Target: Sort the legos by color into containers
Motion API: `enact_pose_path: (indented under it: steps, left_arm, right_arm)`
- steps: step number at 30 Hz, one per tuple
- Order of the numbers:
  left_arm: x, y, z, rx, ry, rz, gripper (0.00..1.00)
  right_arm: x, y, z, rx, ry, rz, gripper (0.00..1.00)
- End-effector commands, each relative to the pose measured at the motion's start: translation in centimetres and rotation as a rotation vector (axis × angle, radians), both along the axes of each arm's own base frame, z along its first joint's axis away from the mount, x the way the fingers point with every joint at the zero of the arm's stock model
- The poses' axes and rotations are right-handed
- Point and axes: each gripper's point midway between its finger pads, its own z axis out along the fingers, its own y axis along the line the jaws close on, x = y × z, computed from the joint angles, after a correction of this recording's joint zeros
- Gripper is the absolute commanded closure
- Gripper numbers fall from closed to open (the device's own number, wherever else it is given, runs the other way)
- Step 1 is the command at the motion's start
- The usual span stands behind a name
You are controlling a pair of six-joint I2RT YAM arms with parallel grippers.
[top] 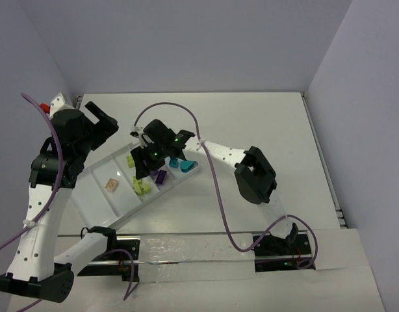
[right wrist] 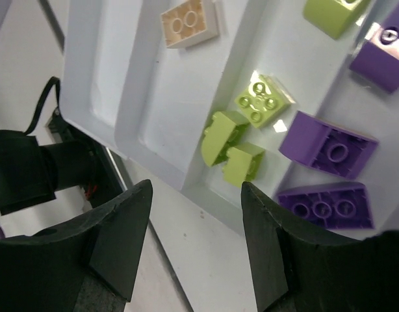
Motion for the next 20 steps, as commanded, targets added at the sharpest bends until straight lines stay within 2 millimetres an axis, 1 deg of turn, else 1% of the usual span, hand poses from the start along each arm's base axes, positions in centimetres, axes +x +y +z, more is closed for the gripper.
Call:
enact_pose_path:
  steps: [1, 2, 3, 4, 5, 7, 8, 9, 10, 11, 12, 13, 14, 16, 17, 18, 20]
  left_arm:
    - [0.3, -0.2, 0.1, 0.017, -0.007, -0.023, 0.01]
    - [0.3, -0.3, -0.2, 0.020, 0.001, -0.030, 0.01]
    - [0.3, -0.3, -0.3, 0.022, 0.007, -0.032, 0.01]
    - [0.3, -0.4, -0.4, 0.024, 0.009, -0.039, 0.01]
    - [0.4, -0.5, -0.5, 0.024, 0.011, -0.043, 0.01]
    - [0.4, -0.7, -0.4, 0.025, 0.011, -0.063, 0.01]
    - [0.5, -0.8, -0.5, 0.026, 0.014, -0.068, 0.01]
    - [0.6, -1.0, -0.4, 0.024, 0.015, -0.075, 0.01]
    - [0.6, -1.3, -0.3, 0.015, 0.010, -0.091, 0.01]
    - [0.7, -1.6, -0.1, 0.008, 0.005, -0.104, 0.01]
    - [0.8, -1.7, 0.0, 0.005, -0.002, -0.110, 0.01]
    - [0.9, -1.8, 0.1, 0.002, -0.011, -0.116, 0.01]
    - [0.9, -2.1, 0.3, -0.006, -0.021, -0.130, 0.01]
    - [0.9, -2.1, 0.4, -0.005, -0.025, -0.131, 0.01]
    - [0.9, -2.1, 0.4, -0.002, -0.024, -0.129, 0.01]
    - [1.0, -2.1, 0.3, -0.001, -0.022, -0.129, 0.01]
    - [1.1, -2.2, 0.1, -0.008, -0.016, -0.132, 0.01]
  right_arm:
    - [5.2, -4.5, 7.9, 0.036, -0.210, -0.245, 0.34]
    - [6.5, -6.3, 7.4, 0.005, -0.239, -0.328, 0.32]
    - [7.1, -7.7, 7.7, 0.005, -0.243, -0.365, 0.30]
    - [8.4, -10.4, 8.3, 0.002, -0.257, -0.449, 0.27]
    - [9.3, -12.8, 8.6, -0.003, -0.263, -0.513, 0.26]
    - [10.9, -18.2, 11.0, 0.040, -0.294, -0.645, 0.24]
    - [11.9, -21.1, 10.0, 0.017, -0.284, -0.712, 0.22]
    - [11.3, -21.8, 10.1, 0.015, -0.290, -0.721, 0.22]
    - [12.3, -25.1, 11.1, 0.014, -0.322, -0.801, 0.21]
    - [12.7, -27.8, 11.3, 0.000, -0.340, -0.864, 0.20]
    - [12.8, -29.3, 10.8, -0.023, -0.337, -0.896, 0.20]
    - [13.2, -30.9, 10.7, -0.040, -0.344, -0.935, 0.19]
    - [13.1, -33.3, 10.7, -0.074, -0.360, -0.988, 0.17]
    - [12.9, -35.8, 11.0, -0.112, -0.381, -1.053, 0.17]
    - [12.9, -37.3, 10.7, -0.143, -0.389, -1.094, 0.17]
    - [12.7, -38.3, 10.3, -0.170, -0.394, -1.120, 0.17]
    - [12.6, -38.9, 9.8, -0.183, -0.389, -1.137, 0.18]
